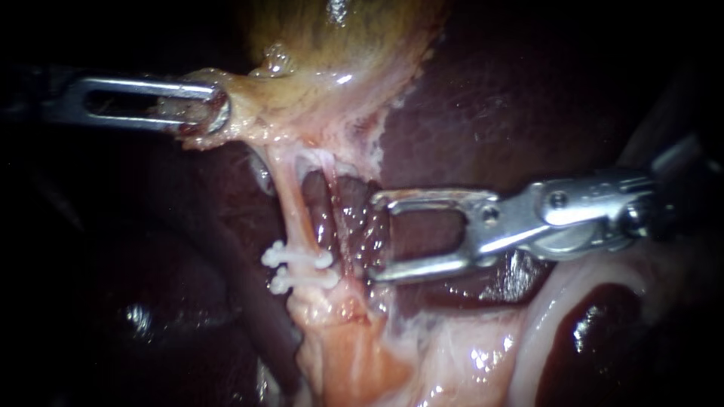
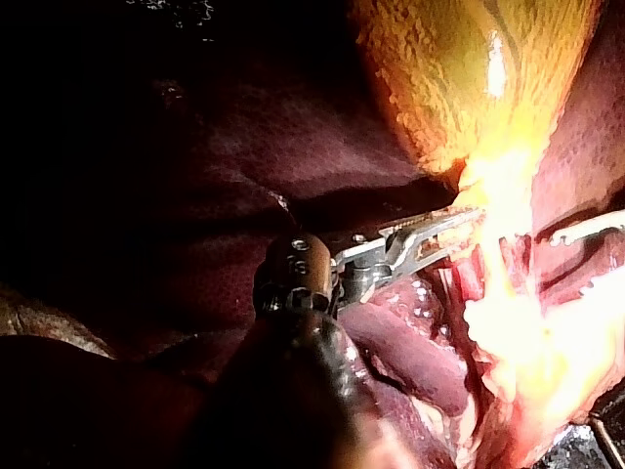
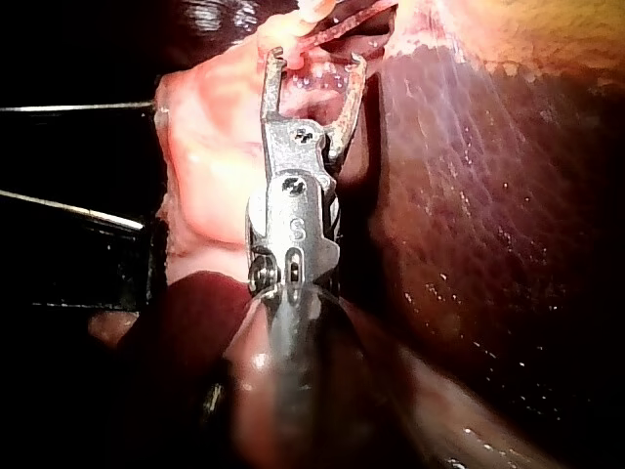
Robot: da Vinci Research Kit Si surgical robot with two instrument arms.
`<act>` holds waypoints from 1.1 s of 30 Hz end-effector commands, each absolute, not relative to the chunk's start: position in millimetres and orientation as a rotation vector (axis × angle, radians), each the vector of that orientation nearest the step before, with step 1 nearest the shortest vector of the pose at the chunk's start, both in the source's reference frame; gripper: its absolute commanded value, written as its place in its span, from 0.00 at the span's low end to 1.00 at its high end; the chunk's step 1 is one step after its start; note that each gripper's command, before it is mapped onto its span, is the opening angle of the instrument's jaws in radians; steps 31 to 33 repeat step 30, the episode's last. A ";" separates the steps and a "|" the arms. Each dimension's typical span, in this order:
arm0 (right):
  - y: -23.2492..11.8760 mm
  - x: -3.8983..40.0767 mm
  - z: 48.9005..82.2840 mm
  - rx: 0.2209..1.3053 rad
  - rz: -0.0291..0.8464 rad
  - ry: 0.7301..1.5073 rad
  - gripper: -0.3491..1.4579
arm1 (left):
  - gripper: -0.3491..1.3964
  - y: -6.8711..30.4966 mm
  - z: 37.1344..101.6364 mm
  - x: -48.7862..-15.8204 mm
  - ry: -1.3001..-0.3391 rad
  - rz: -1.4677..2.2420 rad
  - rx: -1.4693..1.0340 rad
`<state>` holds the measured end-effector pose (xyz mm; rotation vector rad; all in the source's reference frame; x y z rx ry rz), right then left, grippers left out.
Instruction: Going back second clip left tube
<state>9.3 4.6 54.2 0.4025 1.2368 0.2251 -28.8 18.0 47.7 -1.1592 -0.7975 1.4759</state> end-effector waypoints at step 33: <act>4.5 7.3 54.0 0.403 0.212 1.235 0.47 | 0.00 17.4 53.0 -34.5 -0.789 1.487 -1.173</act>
